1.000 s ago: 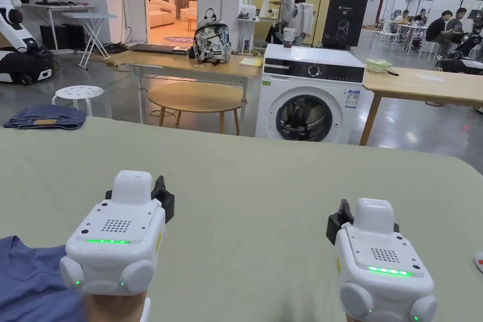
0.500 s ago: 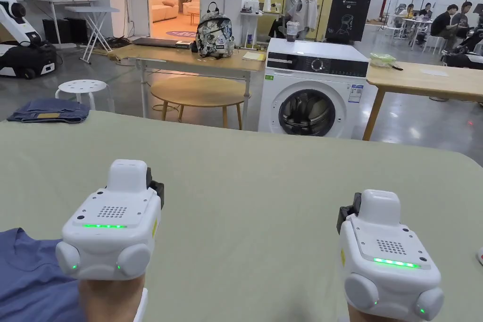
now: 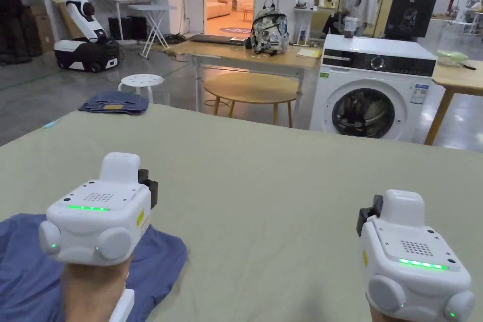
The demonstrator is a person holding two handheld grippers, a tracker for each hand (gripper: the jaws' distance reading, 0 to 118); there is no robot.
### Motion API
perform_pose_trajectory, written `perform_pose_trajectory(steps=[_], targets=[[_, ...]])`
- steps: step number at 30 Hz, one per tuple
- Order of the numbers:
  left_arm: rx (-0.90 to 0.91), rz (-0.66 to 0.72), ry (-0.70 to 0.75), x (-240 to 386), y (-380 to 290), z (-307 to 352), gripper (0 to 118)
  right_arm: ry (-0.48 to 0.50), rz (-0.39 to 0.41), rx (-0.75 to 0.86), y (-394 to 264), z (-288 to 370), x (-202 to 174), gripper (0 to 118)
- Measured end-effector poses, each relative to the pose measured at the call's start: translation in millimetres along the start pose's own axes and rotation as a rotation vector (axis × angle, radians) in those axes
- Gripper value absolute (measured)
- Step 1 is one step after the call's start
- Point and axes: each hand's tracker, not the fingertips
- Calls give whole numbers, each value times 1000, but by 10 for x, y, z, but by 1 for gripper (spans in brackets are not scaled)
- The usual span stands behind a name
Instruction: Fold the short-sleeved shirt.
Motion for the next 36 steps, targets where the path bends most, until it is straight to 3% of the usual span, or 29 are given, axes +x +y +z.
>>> perform_pose_trajectory(steps=[5, 12, 21, 22, 23, 25, 26, 32, 36], targets=[[-152, -14, 64, -630, -41, 44, 0, 64, 21, -18, -55, -57, -289, 0], [-527, 63, 84, -1438, -400, -171, 0, 118, 64, -51, -208, -141, -565, 0], [-720, 154, -1, -1884, -952, -571, 0, 130, 87, -106, -364, -222, -654, 0], [-740, 168, -29, -1891, -1000, -612, 2, 127, 91, -112, -382, -226, -645, 0], [-750, 185, -51, -1896, -1050, -652, 17, 123, 102, -114, -399, -229, -649, 0], [-766, 212, -64, -1843, -1075, -736, 26, 120, 133, -113, -432, -230, -662, 0], [-783, 218, -57, -1829, -1113, -778, 38, 119, 146, -114, -440, -215, -658, 0], [-801, 223, -20, -1656, -1338, -817, 63, 115, 142, -142, -476, -240, -622, 0], [-794, 112, 40, -1503, -1276, -839, 68, 107, 141, -160, -507, -258, -599, 0]])
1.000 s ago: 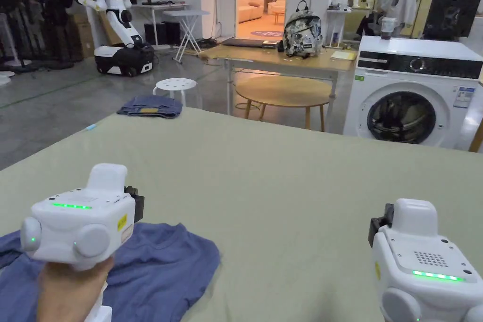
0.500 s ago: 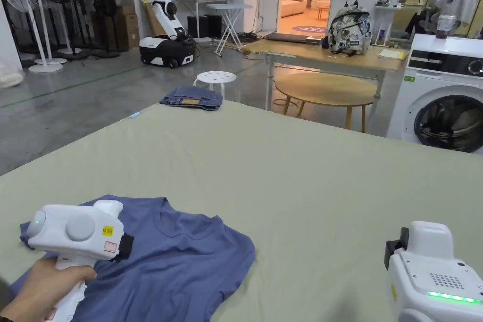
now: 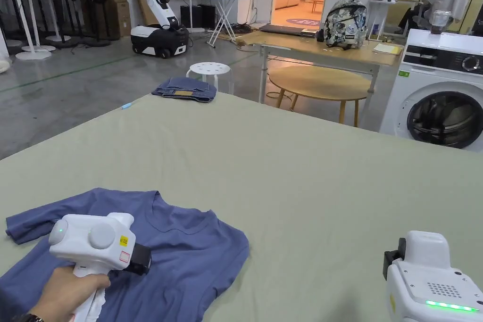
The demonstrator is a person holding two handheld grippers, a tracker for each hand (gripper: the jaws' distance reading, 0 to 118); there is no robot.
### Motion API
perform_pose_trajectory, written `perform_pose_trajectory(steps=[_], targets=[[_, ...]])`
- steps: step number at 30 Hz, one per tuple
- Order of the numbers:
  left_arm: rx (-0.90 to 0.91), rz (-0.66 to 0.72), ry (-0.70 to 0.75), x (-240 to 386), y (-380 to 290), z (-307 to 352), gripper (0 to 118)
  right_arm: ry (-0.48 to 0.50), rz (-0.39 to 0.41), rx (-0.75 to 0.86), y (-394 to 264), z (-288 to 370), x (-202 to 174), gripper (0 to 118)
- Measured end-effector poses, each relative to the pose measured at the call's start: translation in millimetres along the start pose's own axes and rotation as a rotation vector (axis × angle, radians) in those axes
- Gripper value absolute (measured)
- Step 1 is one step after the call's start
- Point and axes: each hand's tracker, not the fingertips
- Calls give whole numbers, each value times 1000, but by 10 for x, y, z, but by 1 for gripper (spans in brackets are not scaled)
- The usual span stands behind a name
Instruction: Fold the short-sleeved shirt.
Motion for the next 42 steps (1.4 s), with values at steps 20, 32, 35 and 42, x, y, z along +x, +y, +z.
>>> perform_pose_trajectory(steps=[20, 32, 35, 42], targets=[[-60, -112, 81, -93, 92, -276, 76, 5, -21, -64, -153, -79, 47, 0], [24, -65, 26, 168, -59, 118, 0, -13, -56, -70, -188, 21, 184, 0], [124, -37, -5, 175, -64, 385, 0, -23, -64, -57, -154, 61, 250, 0], [343, -6, -35, 158, 298, 883, 0, -38, -126, 1, -21, 221, 452, 0]])
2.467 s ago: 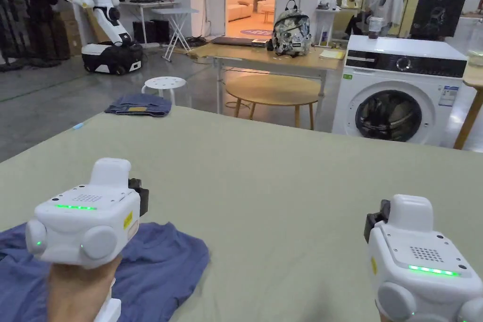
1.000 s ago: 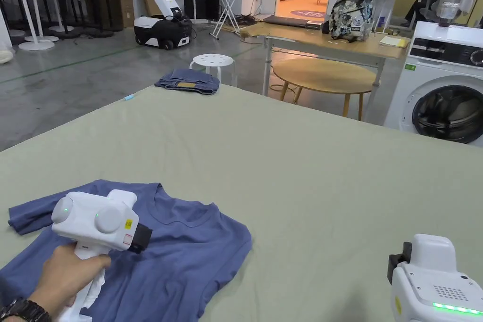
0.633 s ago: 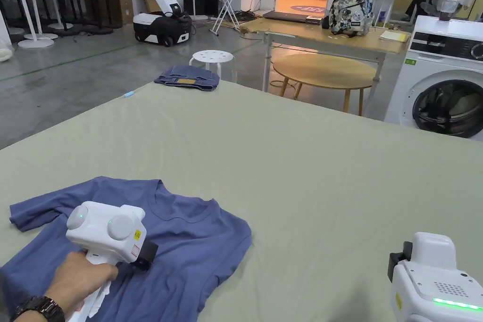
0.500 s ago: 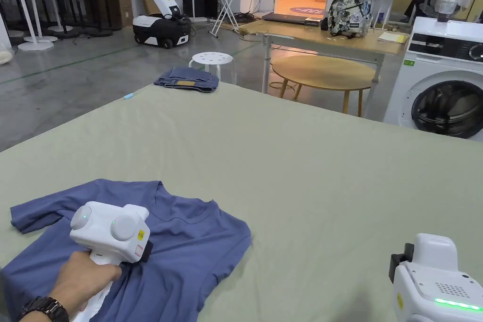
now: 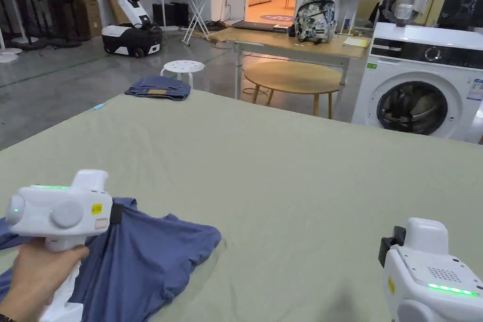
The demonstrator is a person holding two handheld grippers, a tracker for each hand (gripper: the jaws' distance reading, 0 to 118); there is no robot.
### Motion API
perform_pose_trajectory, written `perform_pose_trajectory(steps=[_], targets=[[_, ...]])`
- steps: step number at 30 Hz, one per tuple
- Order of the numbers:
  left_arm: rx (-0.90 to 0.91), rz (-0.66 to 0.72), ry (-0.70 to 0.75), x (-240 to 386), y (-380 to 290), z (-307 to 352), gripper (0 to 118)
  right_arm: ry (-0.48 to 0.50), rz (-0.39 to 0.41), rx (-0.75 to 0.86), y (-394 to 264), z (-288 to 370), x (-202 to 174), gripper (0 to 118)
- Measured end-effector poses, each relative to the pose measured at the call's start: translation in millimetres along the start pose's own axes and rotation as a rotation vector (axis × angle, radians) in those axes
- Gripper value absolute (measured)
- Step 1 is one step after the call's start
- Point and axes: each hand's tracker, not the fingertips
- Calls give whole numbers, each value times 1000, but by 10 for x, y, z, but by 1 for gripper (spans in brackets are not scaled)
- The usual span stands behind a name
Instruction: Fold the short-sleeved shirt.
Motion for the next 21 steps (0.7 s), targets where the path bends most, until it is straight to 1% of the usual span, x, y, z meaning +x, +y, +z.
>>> perform_pose_trajectory(steps=[3, 4, 5, 9, 15, 17, 19, 21], targets=[[114, 11, -32, 135, 329, 273, 0, -19, -8, 18, 69, 56, 118, 0], [127, 13, -50, 181, 430, 337, 0, -25, -9, 26, 81, 67, 161, 0], [167, 2, -67, 250, 534, 409, 0, -32, -10, 32, 106, 86, 211, 0], [233, -65, -119, 644, 924, 608, 0, -64, -18, 61, 200, 171, 397, 0], [316, -138, -251, 1428, 1292, 729, 0, -110, -27, 90, 293, 333, 671, 0], [334, -170, -301, 1768, 1358, 752, 0, -127, -26, 96, 299, 380, 771, 0], [357, -204, -348, 2225, 1390, 785, 0, -143, -43, 100, 299, 432, 889, 0], [341, -238, -417, 2605, 1420, 788, 0, -163, -58, 99, 295, 478, 1000, 0]])
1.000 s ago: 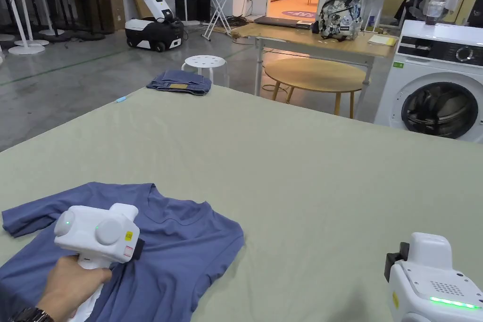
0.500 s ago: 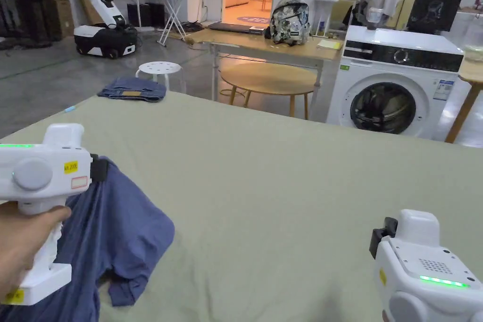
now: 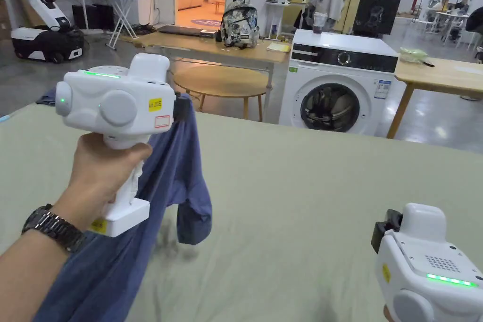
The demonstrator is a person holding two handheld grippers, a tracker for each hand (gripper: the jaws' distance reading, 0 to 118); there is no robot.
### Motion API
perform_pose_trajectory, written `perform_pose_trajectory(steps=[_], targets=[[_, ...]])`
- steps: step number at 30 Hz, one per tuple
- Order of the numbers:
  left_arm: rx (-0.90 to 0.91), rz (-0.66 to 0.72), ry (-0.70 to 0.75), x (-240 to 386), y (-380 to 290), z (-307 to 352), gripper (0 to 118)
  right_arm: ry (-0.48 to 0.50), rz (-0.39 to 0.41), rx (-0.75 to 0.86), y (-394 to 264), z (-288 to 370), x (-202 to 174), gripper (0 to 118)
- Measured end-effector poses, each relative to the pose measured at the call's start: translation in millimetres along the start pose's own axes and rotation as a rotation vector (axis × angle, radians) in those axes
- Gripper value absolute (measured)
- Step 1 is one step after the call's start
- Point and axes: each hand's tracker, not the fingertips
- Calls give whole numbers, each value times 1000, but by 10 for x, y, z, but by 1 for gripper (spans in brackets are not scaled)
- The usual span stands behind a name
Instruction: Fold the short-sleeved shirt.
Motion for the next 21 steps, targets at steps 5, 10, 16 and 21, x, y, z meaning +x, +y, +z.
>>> perform_pose_trajectory(steps=[5, 10, 16, 21], targets=[[-24, -20, -198, 897, 31, -315, 0, -59, -14, -4, 1, 86, 283, 0], [-120, -76, -349, 1539, -191, -765, 0, -103, -20, -12, -12, 175, 509, 0], [-256, -101, -468, 2114, -814, -959, 0, -139, -24, -37, -93, 227, 691, 0], [-331, -97, -506, 2255, -1246, -977, 0, -139, -23, -69, -186, 215, 729, 0]])
